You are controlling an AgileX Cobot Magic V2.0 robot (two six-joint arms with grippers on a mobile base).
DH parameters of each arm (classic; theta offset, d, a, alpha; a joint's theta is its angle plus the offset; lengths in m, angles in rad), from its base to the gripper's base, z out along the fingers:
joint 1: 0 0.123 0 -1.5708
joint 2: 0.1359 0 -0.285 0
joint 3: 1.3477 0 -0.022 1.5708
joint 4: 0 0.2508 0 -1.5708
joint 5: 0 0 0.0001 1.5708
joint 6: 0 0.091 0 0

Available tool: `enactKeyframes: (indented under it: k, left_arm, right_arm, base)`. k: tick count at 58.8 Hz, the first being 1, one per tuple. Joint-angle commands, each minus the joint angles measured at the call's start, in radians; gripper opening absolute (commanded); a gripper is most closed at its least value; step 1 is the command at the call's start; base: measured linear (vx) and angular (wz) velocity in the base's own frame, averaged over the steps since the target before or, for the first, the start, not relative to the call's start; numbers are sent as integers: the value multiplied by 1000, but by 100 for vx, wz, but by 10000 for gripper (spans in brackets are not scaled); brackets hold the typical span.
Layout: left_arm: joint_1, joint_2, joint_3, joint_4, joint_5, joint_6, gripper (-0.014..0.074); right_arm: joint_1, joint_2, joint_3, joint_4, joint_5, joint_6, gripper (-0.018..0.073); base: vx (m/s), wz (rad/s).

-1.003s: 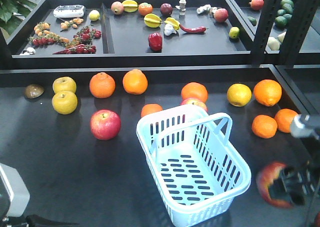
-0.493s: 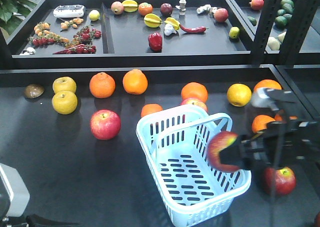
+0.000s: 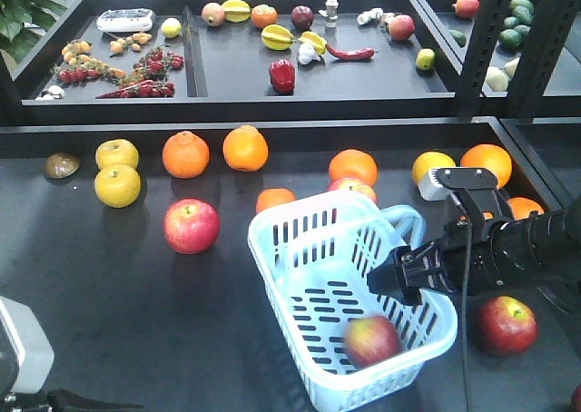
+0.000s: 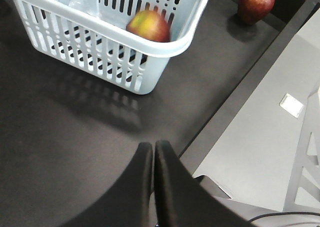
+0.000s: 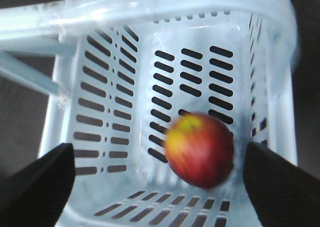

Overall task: Pick three apples into basket with both arms
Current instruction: 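Move the apple over the basket and open the right gripper, then reach the right gripper to a second red apple and grasp it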

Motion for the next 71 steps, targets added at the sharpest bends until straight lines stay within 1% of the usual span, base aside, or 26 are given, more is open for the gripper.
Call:
enactKeyframes:
  k: [1,6,10,13,16,18,23,24,34,38,44,48,53,58,64,71]
  left_arm:
    - [-5,-3,-24,-28,-41,-2,-6]
    - [-5,-3,-24,-28,-42,-2,-6]
    - [-5,-3,-24,-28,-42,-2,-6]
    - [-5,-3,-24,-28,-42,-2,-6]
    - [-5,-3,-24,-28,-42,-2,-6]
    - [-5,-3,-24,-28,-43,-2,-6]
    - [-5,-3,-24,-25,-45,-1,-6]
    - [-5,-3,-24,-24,-46,-1,-6]
    - [-5,-3,-23,-24,-71,-1,-6]
    - [-5,-3,-20,-24,-79,-1,-6]
    - [-5,-3,3,-24,-113,-1,-6]
    - [-5,-2,33,-31,-143,-2,-6]
    - [-5,-2,68,-34,-170,-22,-6]
    - [-5,-2,89,-34,-187,-56,-6]
    - [-5,-2,94,-33,-202,-69,-6]
    - [-5,-2,94,-33,-203,-69,-6]
  right_arm:
    - [-1,-35,-32,31,-29,-8,659]
    - [-1,-49,-32,27,-24,-7,590]
    - [-10,-72,-32,24,-16,16,491]
    - [-22,-92,-32,21,-12,26,403]
    - [-45,-118,-32,13,-7,52,280]
    - [-58,-131,-32,1,-7,68,214]
    - [-100,-165,-32,-60,3,103,-2]
    - [-111,-172,-32,-79,6,110,-16]
    - [-220,-179,-32,-262,30,232,-8]
    - [-264,-178,-32,-315,20,271,-3]
    - [-328,-156,-58,-328,16,283,33]
    - [-358,-115,-106,-328,52,276,86]
    - [-370,-38,-186,-347,115,277,189]
    - [-370,57,-273,-391,186,310,332]
    - [-370,166,-365,-475,255,399,520]
    - [-370,264,-438,-564,317,481,677]
  base:
    - [0,0]
    - [0,0]
    - [0,0]
    - [0,0]
    - [0,0]
    - [0,0]
    - [0,0]
    - [0,0]
    - [0,0]
    - [0,0]
    - [0,0]
    - [0,0]
    - [0,0]
    - [0,0]
    - [0,0]
    - [0,0]
